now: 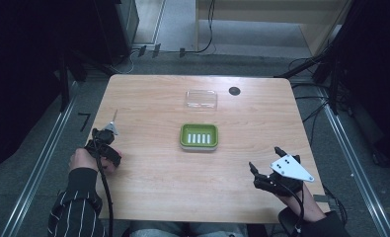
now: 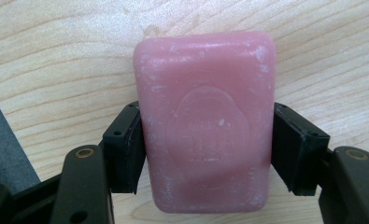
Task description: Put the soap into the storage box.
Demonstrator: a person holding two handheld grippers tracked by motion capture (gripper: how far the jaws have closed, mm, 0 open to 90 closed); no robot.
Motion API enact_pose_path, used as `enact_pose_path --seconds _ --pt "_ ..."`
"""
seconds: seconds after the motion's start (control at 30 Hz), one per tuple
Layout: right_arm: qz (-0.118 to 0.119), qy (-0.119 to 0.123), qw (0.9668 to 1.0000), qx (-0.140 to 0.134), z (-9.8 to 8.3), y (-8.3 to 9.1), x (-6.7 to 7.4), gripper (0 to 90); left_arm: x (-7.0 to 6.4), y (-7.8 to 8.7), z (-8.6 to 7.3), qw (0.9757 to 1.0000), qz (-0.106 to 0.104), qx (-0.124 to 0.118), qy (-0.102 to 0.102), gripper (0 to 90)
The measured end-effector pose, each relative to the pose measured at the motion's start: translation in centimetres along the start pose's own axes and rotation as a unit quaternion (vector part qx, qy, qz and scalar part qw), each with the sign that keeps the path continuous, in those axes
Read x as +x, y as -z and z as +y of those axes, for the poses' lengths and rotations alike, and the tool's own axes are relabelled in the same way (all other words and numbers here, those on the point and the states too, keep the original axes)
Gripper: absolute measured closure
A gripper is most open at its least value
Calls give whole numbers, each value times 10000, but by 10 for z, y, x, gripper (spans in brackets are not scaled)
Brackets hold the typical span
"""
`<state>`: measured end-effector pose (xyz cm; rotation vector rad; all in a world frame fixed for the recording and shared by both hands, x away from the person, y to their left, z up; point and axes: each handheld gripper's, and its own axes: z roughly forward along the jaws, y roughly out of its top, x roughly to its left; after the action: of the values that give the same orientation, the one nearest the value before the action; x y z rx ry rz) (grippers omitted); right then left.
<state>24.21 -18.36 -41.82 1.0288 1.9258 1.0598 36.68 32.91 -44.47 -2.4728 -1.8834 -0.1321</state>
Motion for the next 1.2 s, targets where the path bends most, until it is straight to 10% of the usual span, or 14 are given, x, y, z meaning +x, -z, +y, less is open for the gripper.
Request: enact_pose_path --seconds 1.2 --pt "-82 -29 10000 0 0 1 -1 135 -11 10 3 9985 -202 -75 -496 384"
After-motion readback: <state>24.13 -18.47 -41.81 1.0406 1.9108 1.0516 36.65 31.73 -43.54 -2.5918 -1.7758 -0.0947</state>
